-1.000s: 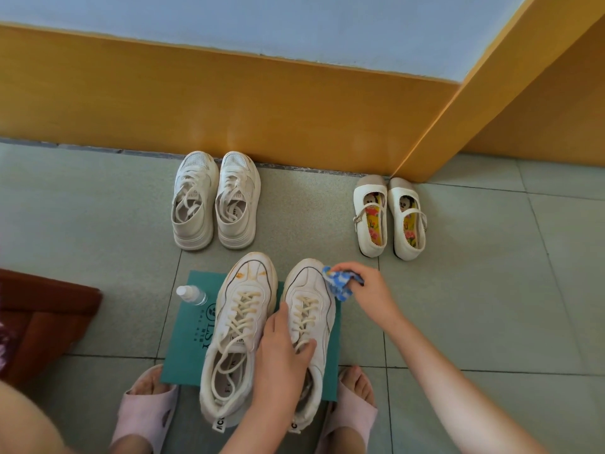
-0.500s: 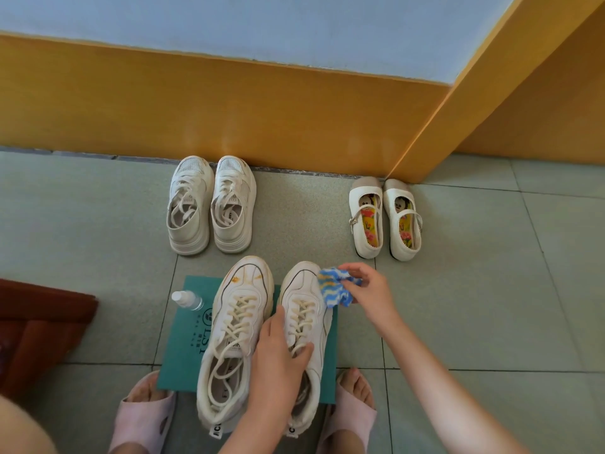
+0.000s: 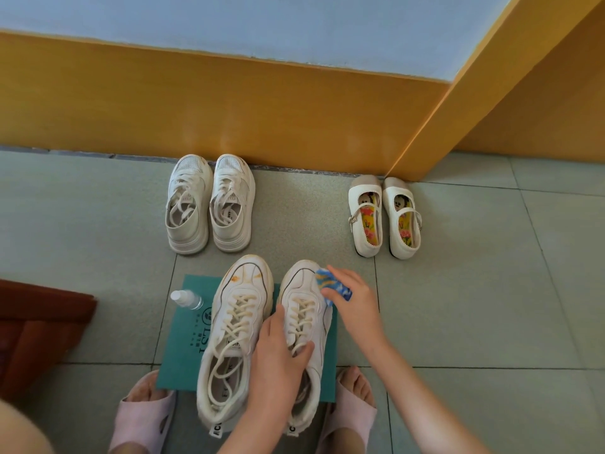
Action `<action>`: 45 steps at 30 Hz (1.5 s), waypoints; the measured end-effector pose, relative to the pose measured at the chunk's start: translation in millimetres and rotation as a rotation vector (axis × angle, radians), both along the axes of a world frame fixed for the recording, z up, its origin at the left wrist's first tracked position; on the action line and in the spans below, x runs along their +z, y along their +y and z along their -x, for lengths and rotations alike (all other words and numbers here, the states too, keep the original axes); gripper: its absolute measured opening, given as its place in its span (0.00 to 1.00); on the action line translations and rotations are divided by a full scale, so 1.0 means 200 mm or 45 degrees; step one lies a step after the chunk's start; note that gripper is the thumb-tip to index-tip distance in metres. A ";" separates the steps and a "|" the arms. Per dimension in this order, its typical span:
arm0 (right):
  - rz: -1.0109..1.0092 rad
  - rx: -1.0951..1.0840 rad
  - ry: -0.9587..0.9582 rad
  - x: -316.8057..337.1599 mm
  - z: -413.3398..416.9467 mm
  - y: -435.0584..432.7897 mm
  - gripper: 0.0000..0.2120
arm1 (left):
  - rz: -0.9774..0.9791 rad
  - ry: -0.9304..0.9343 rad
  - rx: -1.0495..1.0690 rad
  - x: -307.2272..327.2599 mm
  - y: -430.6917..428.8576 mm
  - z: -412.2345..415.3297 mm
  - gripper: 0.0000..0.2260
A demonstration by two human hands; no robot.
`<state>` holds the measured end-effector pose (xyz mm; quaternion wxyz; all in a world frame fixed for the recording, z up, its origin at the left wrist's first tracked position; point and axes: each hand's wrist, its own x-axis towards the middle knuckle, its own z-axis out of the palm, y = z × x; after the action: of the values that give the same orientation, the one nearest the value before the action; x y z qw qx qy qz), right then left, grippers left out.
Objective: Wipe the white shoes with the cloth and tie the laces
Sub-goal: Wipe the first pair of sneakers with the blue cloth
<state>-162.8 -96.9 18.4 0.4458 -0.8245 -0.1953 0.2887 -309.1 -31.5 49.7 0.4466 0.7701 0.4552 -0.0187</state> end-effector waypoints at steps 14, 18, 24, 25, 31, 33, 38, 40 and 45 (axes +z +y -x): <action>-0.039 -0.058 0.175 0.00 0.09 -0.21 0.15 | 0.003 -0.008 -0.003 0.00 0.00 0.00 0.34; -0.131 0.001 0.041 0.12 -0.08 -0.04 0.17 | -0.001 -0.009 0.006 0.01 0.00 0.00 0.34; 0.025 0.648 -0.283 0.12 -0.12 0.29 0.12 | 0.003 -0.015 -0.007 0.01 0.00 0.00 0.34; 0.068 0.732 -0.358 0.10 -0.11 0.30 0.12 | 0.001 -0.017 -0.007 0.01 0.00 0.00 0.33; 0.012 0.652 -0.395 0.08 -0.05 0.19 0.13 | -0.014 -0.023 0.002 0.00 0.00 0.00 0.34; -0.002 0.585 -0.351 0.06 -0.03 0.13 0.13 | -0.017 -0.029 0.004 0.00 0.00 0.00 0.34; 0.005 0.394 -0.251 0.03 0.03 -0.03 0.15 | -0.023 -0.017 0.007 0.00 0.00 0.00 0.33; -0.032 0.275 -0.169 0.03 0.05 -0.08 0.17 | -0.018 -0.017 0.009 0.00 0.00 0.00 0.33; -0.138 0.002 0.232 0.06 0.06 -0.18 0.17 | -0.014 -0.025 0.001 0.02 0.00 0.00 0.33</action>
<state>-175.2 -132.8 29.7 0.5053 -0.7694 -0.1700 0.3519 -309.7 -31.8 52.9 0.4467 0.7725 0.4512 -0.0086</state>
